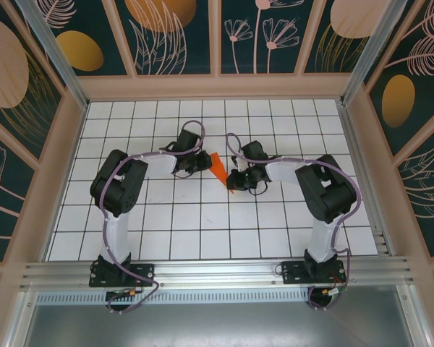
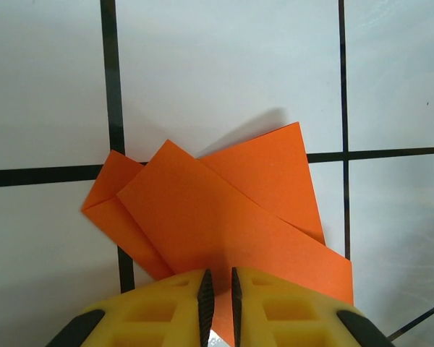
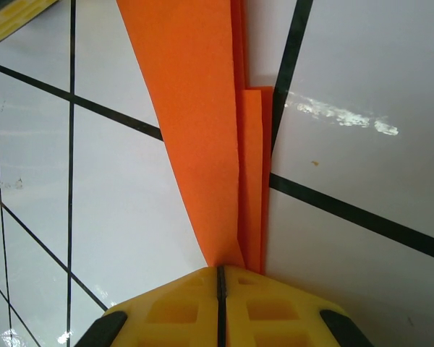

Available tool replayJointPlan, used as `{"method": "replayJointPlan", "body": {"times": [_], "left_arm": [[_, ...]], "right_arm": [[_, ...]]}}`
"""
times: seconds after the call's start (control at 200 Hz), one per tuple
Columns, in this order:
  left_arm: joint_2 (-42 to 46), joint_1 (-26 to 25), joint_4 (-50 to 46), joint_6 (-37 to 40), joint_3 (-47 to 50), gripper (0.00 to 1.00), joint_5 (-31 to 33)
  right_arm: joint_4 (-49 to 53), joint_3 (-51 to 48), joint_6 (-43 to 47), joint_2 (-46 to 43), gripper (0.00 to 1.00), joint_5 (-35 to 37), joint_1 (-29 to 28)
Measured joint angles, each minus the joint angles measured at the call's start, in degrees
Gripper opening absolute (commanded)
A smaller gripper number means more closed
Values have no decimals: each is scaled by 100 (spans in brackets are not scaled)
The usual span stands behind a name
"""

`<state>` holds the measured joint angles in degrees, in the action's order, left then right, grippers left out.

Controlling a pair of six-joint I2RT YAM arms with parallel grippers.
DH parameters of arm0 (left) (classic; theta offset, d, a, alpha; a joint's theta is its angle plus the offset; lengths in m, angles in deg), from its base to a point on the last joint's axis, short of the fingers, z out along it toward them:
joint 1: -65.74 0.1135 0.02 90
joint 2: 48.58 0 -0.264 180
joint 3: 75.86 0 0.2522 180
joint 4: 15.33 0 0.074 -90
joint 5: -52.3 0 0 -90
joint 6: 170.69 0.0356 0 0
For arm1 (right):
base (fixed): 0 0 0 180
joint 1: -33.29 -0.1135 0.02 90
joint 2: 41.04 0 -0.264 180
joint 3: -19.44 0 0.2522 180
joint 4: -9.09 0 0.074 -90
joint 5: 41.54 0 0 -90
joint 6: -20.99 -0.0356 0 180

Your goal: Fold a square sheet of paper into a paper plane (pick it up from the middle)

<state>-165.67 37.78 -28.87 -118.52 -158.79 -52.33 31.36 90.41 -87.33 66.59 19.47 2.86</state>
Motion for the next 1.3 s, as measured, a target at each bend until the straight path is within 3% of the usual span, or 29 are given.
{"method": "replayJointPlan", "body": {"times": [0.255,0.55,0.696,1.016,1.301], "left_arm": [[-116,92,-210,175,-251,18,92],[-337,699,-605,459,-1102,18,866],[-273,715,-553,531,-1440,19,975],[1121,472,516,103,533,19,203],[986,-439,1285,-363,957,18,-319]], "right_arm": [[-66,0,2,15,11,2,0],[-76,0,0,20,11,0,0],[-76,0,0,20,11,0,0],[-79,0,2,20,11,-7,0],[-79,-2,0,20,10,-4,0]]}}
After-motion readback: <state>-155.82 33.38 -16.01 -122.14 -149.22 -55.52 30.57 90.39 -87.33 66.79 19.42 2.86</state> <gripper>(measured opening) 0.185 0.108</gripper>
